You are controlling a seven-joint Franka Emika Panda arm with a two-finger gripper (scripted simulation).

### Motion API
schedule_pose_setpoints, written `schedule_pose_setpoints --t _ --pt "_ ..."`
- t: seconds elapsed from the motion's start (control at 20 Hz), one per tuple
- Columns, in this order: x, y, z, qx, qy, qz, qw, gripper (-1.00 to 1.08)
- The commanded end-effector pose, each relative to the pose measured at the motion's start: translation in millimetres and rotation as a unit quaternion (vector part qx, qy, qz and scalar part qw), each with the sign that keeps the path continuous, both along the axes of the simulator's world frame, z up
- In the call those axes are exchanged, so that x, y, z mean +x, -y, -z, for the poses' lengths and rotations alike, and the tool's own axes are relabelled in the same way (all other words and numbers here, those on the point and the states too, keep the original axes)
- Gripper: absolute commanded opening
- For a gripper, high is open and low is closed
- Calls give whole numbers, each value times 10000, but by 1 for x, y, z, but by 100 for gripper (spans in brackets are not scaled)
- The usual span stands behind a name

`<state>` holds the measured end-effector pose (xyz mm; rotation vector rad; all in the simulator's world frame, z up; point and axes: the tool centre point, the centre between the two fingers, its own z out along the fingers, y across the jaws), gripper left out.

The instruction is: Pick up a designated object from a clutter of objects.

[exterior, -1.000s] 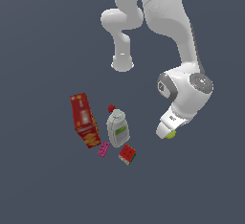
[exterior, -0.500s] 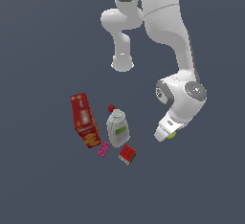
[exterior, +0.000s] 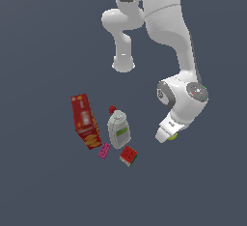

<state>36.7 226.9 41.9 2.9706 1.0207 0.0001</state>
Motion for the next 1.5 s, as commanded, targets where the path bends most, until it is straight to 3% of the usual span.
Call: schedule_pose_setpoints --t 0.0,0.65,1.45 --pt "0 0 0 1 1 0 10000 -100" --pt "-2 14 -53 -1 1 -2 10000 -100" --pt "-8 57 -229 9 -3 -13 10000 -100"
